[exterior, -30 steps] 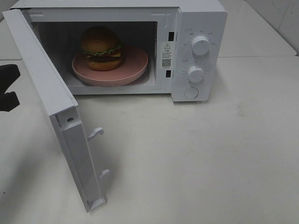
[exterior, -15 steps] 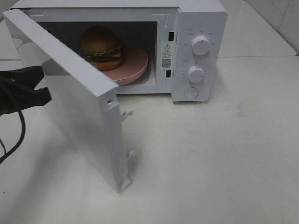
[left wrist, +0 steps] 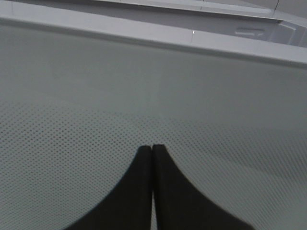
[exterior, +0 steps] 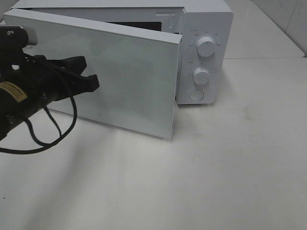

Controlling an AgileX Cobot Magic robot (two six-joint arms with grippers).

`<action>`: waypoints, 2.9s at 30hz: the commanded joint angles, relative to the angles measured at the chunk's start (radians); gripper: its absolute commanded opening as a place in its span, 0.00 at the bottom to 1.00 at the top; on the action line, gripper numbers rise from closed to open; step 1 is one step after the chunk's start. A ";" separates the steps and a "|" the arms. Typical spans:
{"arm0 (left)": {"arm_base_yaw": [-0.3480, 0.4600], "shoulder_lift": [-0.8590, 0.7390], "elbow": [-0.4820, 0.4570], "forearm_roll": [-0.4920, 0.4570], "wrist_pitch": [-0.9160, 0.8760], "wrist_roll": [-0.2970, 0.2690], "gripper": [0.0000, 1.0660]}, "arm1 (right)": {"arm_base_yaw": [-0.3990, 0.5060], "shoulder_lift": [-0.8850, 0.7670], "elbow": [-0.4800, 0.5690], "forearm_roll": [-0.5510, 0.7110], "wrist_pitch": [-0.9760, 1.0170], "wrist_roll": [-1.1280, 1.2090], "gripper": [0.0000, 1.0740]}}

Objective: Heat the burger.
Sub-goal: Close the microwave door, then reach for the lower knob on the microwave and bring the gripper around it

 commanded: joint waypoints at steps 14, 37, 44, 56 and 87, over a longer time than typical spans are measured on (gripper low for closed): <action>-0.077 0.148 -0.283 -0.221 0.116 0.136 0.00 | 0.001 -0.026 0.003 -0.006 -0.005 0.007 0.71; -0.046 0.279 -0.563 -0.351 0.266 0.244 0.00 | 0.001 -0.026 0.003 -0.006 -0.005 0.007 0.71; -0.086 0.227 -0.526 -0.346 0.361 0.257 0.00 | 0.001 -0.026 0.003 -0.006 -0.005 0.007 0.71; -0.112 0.147 -0.455 -0.346 0.717 0.256 0.41 | 0.001 -0.026 0.003 -0.006 -0.005 0.007 0.71; 0.169 -0.207 -0.455 -0.126 1.870 0.162 0.92 | 0.001 -0.026 0.003 -0.006 -0.005 0.007 0.71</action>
